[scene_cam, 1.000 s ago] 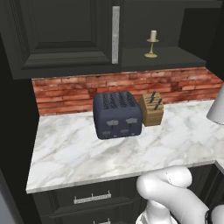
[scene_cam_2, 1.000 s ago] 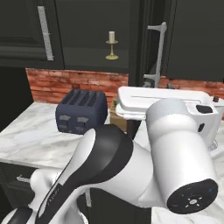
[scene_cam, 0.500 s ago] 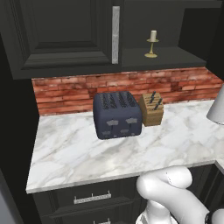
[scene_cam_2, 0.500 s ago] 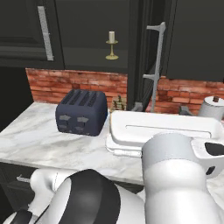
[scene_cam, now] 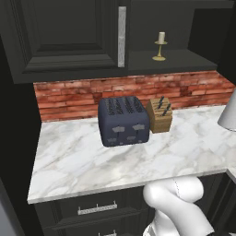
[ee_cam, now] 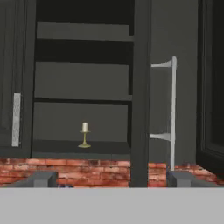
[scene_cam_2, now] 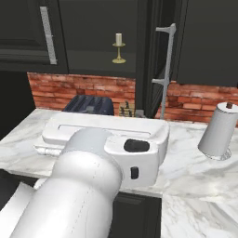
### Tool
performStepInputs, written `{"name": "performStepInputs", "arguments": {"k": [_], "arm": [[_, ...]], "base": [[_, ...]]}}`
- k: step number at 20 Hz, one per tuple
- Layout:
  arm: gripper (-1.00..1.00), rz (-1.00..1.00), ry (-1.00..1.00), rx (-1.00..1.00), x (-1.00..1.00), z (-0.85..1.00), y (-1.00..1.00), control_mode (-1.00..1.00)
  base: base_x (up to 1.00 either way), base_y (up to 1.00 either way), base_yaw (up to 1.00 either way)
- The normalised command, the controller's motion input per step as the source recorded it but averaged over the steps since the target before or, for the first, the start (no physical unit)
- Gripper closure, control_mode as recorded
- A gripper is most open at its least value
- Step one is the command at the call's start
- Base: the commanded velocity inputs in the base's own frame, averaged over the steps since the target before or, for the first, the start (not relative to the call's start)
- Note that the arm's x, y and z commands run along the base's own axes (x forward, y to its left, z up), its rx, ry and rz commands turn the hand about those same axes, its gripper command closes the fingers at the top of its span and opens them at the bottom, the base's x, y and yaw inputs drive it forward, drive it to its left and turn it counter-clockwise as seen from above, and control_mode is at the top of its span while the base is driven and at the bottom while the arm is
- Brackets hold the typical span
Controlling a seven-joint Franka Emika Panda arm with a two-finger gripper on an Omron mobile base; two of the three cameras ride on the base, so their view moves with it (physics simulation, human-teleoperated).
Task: Get the candle and the liquor from the cabinet and move them to the dining counter.
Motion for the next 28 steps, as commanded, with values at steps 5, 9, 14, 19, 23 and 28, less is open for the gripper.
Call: {"name": "performStepInputs", "arguments": {"k": [5,9,14,19,23,28], "arm": [[-1.0,-0.27,0.0,-0.07,0.61,0.0,1.0,-1.0],[-1.0,-0.44,0.0,-0.05,0.5,-0.01,0.8,-1.0],[-1.0,-0.62,0.0,0.0,0.64,-0.15,0.37,-1.0],[-1.0,-0.55,0.0,0.01,0.77,-0.17,0.12,-1.0],[-1.0,-0.22,0.0,0.07,0.83,-0.09,-0.3,-1.0],[-1.0,0.06,0.0,0.13,0.4,0.0,-0.94,-1.0]], "base": [[0.0,0.0,0.0],[0.0,0.0,0.0],[0.0,0.0,0.0],[0.0,0.0,0.0],[0.0,0.0,0.0],[0.0,0.0,0.0]]}}
